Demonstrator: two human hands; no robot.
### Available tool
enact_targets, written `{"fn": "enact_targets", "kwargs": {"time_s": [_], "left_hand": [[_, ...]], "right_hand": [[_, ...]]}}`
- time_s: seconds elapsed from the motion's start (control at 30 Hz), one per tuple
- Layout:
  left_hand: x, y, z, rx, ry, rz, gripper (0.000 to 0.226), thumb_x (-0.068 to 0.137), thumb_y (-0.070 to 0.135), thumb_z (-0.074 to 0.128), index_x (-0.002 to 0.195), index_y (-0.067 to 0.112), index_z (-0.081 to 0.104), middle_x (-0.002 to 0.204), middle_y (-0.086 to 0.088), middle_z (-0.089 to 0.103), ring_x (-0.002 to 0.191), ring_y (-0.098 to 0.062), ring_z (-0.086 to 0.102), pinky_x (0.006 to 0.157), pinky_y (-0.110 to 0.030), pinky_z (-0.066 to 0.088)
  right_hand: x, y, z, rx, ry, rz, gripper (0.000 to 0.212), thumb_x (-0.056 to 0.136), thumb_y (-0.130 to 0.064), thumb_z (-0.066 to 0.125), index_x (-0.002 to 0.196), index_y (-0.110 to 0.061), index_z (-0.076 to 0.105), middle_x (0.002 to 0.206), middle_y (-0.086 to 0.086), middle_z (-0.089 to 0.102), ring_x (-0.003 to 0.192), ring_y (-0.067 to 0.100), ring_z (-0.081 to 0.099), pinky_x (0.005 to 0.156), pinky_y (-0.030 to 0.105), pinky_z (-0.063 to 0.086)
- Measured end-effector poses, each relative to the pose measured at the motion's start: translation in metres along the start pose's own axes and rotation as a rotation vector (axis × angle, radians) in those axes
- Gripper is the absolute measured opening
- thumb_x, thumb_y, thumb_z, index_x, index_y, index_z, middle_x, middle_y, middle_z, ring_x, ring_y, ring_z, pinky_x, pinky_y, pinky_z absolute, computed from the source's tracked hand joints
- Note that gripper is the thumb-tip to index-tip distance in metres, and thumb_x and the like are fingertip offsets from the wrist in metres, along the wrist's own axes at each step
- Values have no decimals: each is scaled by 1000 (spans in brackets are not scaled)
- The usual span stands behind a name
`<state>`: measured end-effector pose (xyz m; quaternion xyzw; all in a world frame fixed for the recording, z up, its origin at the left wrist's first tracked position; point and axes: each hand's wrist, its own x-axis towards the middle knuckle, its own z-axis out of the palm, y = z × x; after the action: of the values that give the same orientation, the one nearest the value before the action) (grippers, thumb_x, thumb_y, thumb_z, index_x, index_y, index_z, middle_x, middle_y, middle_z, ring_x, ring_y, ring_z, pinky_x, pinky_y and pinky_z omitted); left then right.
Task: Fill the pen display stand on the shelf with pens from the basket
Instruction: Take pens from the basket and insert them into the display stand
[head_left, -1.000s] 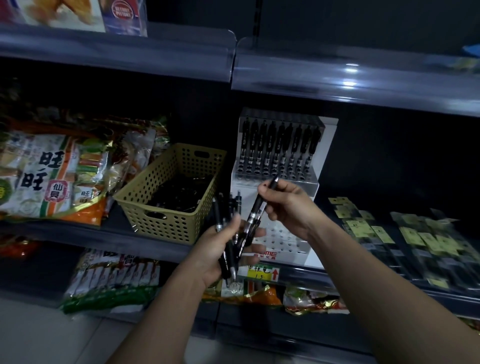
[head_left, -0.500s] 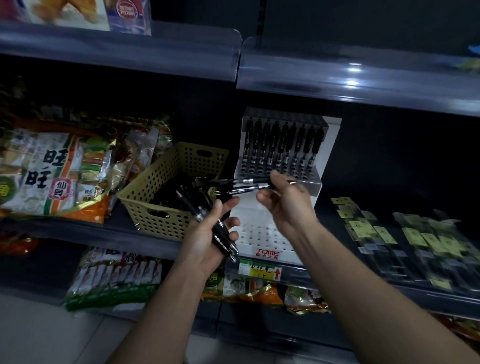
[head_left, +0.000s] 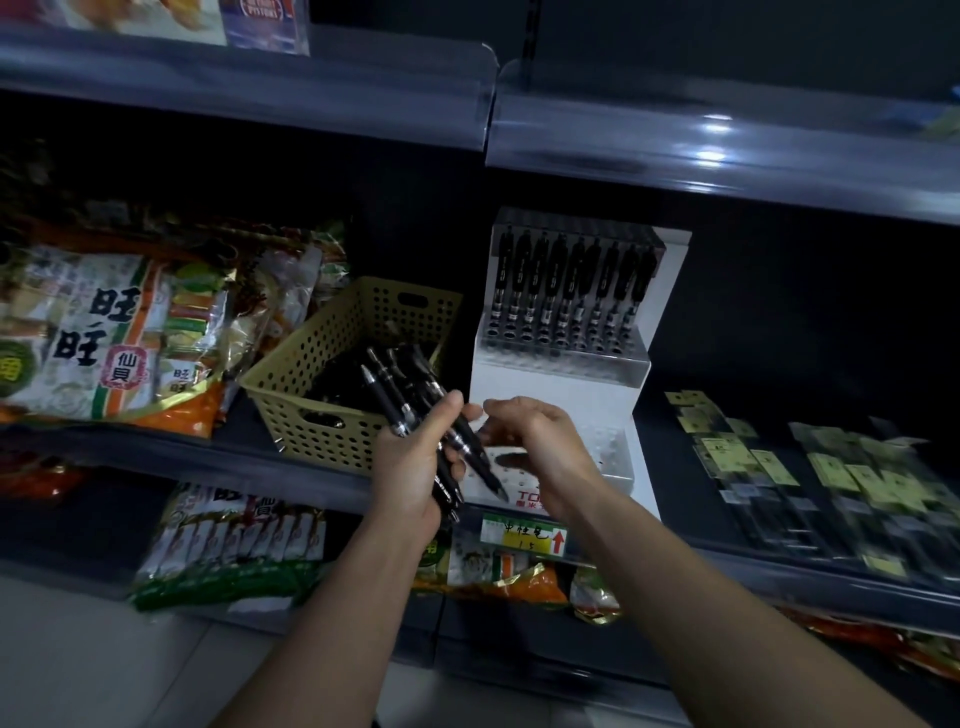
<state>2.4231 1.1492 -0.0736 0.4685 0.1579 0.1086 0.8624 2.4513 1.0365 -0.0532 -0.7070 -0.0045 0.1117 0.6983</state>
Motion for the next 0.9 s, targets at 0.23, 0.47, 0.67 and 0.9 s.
{"fn": "enact_targets", "kwargs": {"time_s": [0.23, 0.47, 0.67, 0.9], "left_hand": [[-6, -7, 10, 301, -95, 48, 2, 86, 22, 67, 85, 22, 68, 67, 2, 71, 72, -18, 65, 64, -33, 47], [-10, -9, 11, 266, -288, -90, 14, 93, 9, 57, 80, 4, 57, 58, -7, 56, 48, -22, 57, 52, -32, 49], [-11, -4, 2, 327, -404, -179, 9, 89, 3, 57, 82, 5, 55, 59, -6, 51, 43, -18, 45, 44, -27, 39], [-10, 2, -4, 255, -524, -350, 7, 86, 4, 58, 90, 9, 62, 59, -3, 52, 41, -15, 44, 43, -22, 37]], "right_hand": [[2, -27, 15, -49, 35, -302, 34, 80, -20, 75, 110, -18, 59, 93, 0, 57, 86, 9, 58, 69, 16, 48], [5, -42, 12, -446, -79, -500, 32, 82, -7, 68, 112, -21, 68, 121, 2, 50, 116, 10, 46, 100, 24, 37], [12, -53, -3, -616, -288, -336, 18, 85, -19, 71, 102, -13, 71, 107, -9, 58, 102, 7, 55, 90, 24, 46], [24, -51, -16, -230, -205, -263, 12, 85, -15, 69, 80, -11, 59, 76, -3, 58, 74, 5, 55, 80, 22, 41]]}}
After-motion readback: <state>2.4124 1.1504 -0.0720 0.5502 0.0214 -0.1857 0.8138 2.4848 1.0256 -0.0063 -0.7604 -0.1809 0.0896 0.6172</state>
